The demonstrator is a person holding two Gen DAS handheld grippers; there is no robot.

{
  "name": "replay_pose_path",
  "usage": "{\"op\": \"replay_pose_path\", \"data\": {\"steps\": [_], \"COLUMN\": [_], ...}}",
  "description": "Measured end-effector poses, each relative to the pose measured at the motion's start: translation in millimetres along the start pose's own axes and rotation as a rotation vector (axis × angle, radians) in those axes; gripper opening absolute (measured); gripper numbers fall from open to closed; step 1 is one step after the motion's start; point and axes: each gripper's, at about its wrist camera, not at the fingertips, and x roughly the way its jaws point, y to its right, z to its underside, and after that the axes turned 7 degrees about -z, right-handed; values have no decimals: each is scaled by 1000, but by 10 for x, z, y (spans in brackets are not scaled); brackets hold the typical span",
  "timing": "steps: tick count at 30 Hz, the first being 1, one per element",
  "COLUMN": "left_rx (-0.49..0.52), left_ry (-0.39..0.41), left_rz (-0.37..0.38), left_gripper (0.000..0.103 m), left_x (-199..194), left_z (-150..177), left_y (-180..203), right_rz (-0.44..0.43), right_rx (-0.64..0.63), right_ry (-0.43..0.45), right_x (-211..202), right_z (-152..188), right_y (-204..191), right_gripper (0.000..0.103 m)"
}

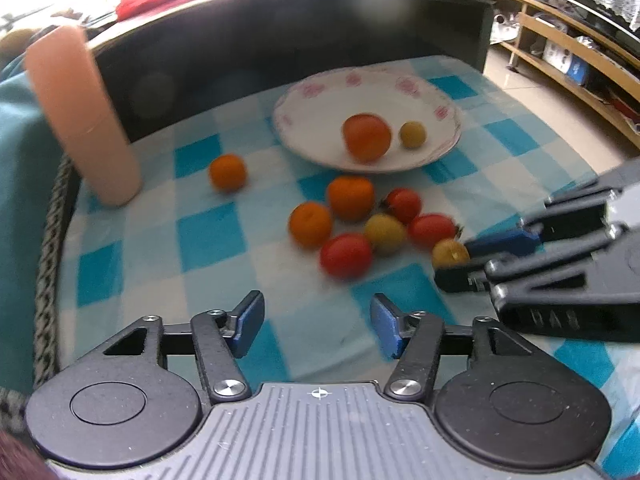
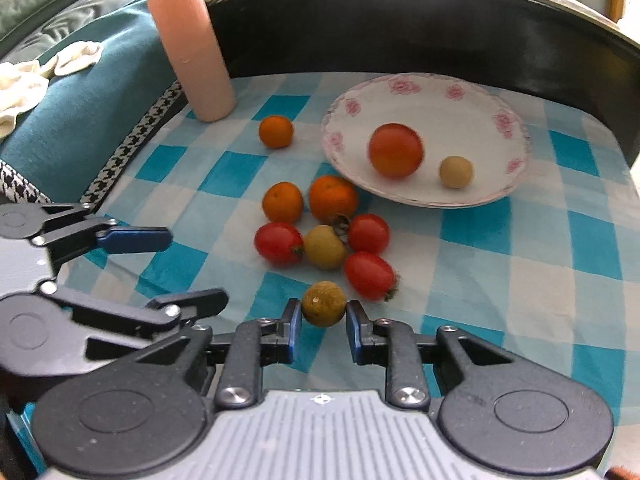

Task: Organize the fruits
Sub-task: 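Grasp the brown round fruit with the right tool, then grasp a red cherry tomato with the left tool while the right tool holds the brown fruit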

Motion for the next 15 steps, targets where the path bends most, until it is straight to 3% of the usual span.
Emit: {"op": "replay_pose_path", "data": {"steps": [4, 12, 15], "left_rx": [-15, 5, -23], "left_ry": [-1, -21, -24], "left_rz": [31, 11, 17], "left_gripper": [62, 46, 45], "left_x": [107, 287, 315], "left_z": [-110, -148, -170], "left_y": [68, 172, 137], "right_rz": [8, 14, 12], "right_rx": [25, 49, 52], "right_ry": [-4, -16, -21], "right_x": [-74, -165, -174], "right_z": [38, 89, 102], "right_y": [93, 221, 233], "right_gripper": [39, 39, 39]}}
